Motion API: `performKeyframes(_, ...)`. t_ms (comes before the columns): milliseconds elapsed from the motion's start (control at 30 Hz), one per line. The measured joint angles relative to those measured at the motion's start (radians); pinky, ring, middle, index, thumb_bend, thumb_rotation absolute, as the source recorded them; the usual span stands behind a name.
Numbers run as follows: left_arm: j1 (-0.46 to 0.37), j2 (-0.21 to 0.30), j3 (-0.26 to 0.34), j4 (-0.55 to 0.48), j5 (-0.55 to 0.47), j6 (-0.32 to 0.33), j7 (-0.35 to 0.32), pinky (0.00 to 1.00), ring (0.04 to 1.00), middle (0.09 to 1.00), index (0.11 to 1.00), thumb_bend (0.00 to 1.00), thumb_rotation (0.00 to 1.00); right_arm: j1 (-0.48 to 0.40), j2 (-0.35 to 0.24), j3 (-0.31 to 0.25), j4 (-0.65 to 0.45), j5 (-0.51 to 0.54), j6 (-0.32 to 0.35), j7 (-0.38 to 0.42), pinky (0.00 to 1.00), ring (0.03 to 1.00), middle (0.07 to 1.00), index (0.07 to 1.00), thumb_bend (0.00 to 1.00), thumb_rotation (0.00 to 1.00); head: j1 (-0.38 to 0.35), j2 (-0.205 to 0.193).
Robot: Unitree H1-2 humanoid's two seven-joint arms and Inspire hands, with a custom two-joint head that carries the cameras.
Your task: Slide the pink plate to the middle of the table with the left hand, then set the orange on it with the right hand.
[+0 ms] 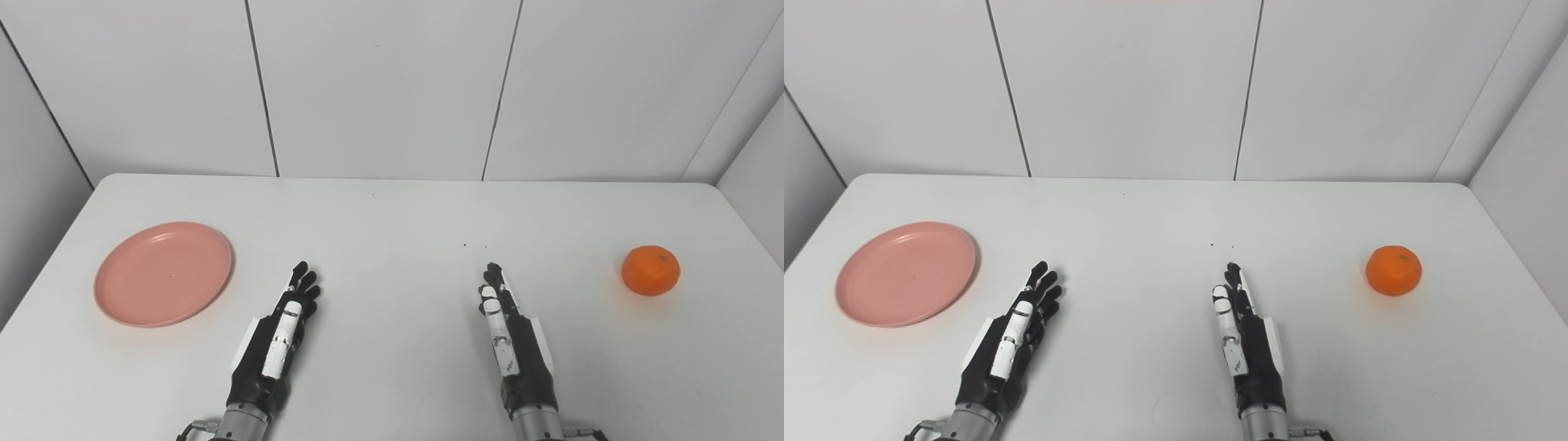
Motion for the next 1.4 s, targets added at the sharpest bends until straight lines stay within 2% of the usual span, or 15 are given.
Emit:
performKeyframes(1233, 0.0, -0.016, -0.001, 0.003, 0.015, -0.003, 0.007, 1.0, 0.98, 0.991, 0.984, 0.44, 1.0, 0.0, -0.008, -0.001, 0.001, 0.016, -0.003, 0.0, 0.94, 0.952, 0.968, 0.967, 0.22, 1.0, 0.015, -0.009)
performKeyframes(1400, 0.0, -0.016, -0.002, 0.004, 0.016, -0.005, 0.007, 1.0, 0.981, 0.991, 0.985, 0.45, 1.0, 0.0, -0.01, -0.001, 0.001, 0.018, -0.005, 0.0, 0.95, 0.958, 0.973, 0.971, 0.21, 1.0, 0.046, -0.012)
